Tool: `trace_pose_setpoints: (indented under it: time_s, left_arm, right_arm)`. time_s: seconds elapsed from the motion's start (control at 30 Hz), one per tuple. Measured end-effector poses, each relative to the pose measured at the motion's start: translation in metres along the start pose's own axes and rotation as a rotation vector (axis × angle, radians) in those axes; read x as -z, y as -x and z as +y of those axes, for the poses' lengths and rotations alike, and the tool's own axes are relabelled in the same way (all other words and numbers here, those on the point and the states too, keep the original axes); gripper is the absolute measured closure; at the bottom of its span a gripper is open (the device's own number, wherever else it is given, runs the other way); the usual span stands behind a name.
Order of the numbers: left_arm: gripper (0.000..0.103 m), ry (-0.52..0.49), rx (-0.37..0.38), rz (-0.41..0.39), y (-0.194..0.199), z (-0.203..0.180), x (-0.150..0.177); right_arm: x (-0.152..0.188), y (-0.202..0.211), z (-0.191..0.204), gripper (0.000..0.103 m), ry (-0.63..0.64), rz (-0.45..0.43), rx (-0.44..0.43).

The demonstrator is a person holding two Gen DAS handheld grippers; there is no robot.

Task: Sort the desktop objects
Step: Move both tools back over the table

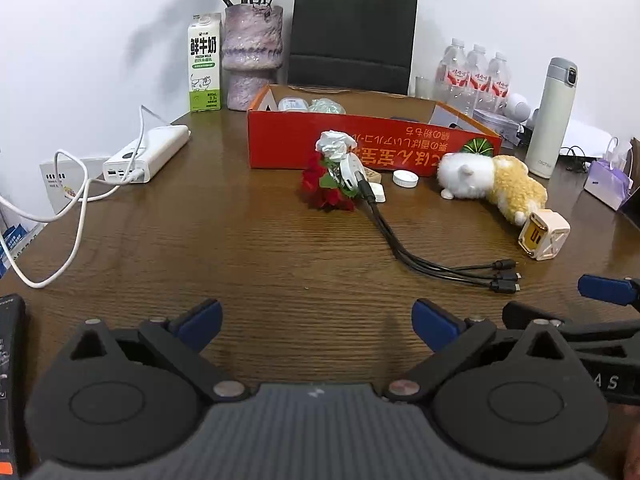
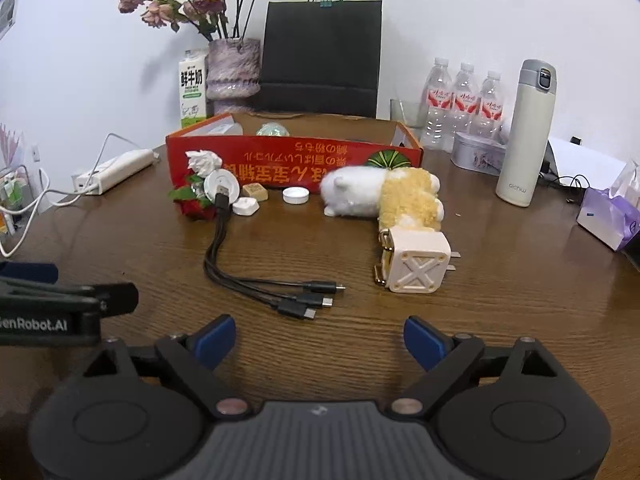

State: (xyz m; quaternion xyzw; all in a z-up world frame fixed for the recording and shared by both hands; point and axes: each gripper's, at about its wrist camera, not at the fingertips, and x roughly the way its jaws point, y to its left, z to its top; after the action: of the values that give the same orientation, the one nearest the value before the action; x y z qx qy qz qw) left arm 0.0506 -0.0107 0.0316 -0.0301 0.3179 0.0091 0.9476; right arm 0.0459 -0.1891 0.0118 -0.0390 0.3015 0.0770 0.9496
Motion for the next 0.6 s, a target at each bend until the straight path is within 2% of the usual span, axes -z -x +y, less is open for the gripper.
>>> trace_pose_setpoints:
  time_s: [0.2, 0.37, 0.47, 0.6]
  left_arm:
    - [0.000, -0.010, 0.003, 0.013, -0.003, 0.002, 0.001]
    - [0.000, -0.094, 0.040, -0.015, 0.015, 0.005, -0.014]
    - [0.000, -0.140, 0.025, -0.036, 0.037, 0.022, -0.031]
    - [0.000, -0.125, -0.014, -0.109, 0.057, 0.058, -0.039]
  right_arm:
    - [-0.001, -0.006, -0.002, 0.011, -0.014, 0.023, -0.001]
    - [-0.003, -0.006, -0.003, 0.011, -0.013, 0.020, 0.011]
    - [-0.004, -0.005, 0.001, 0.011, 0.006, 0.014, 0.014]
    - [-0.007, -0.006, 0.007, 0.011, 0.017, 0.016, 0.003]
